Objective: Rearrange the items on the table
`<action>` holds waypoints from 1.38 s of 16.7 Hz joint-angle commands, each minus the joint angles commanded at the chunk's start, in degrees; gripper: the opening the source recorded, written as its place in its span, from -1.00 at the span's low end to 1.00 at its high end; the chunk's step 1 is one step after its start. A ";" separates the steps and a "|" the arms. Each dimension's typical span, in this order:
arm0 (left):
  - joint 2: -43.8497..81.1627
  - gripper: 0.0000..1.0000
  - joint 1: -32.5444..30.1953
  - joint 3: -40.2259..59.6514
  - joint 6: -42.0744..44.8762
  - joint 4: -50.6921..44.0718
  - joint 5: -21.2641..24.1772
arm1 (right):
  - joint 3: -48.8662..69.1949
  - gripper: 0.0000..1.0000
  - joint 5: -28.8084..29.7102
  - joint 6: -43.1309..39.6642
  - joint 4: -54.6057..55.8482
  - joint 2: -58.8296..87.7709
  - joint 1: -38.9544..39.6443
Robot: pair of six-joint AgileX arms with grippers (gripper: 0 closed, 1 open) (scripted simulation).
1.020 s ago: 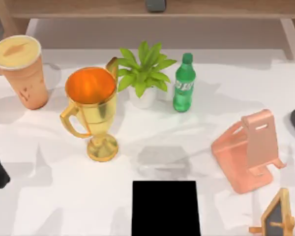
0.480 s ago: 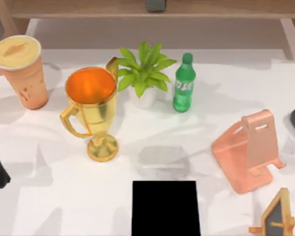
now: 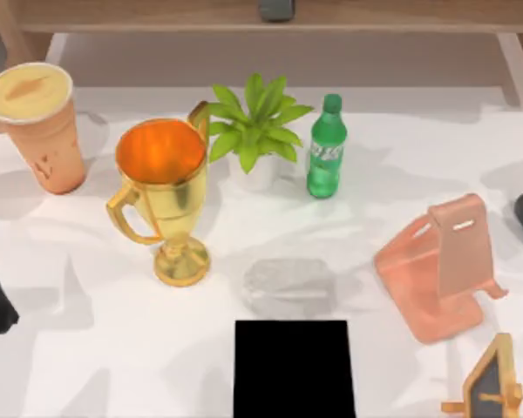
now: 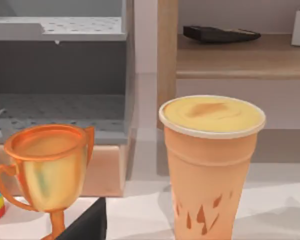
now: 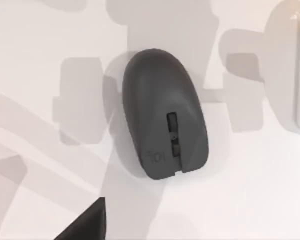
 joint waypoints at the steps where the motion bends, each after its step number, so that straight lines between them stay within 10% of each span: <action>1: 0.00 1.00 0.00 0.00 0.00 0.00 0.00 | 4.34 1.00 0.12 -1.54 -3.35 6.10 -0.05; 11: 0.00 1.00 0.00 0.00 0.00 0.00 0.00 | 36.09 1.00 -0.83 -11.31 -24.75 44.05 0.26; 23: 0.00 1.00 0.00 0.00 0.00 0.00 0.00 | 33.06 1.00 -0.98 -11.73 -18.85 48.24 0.30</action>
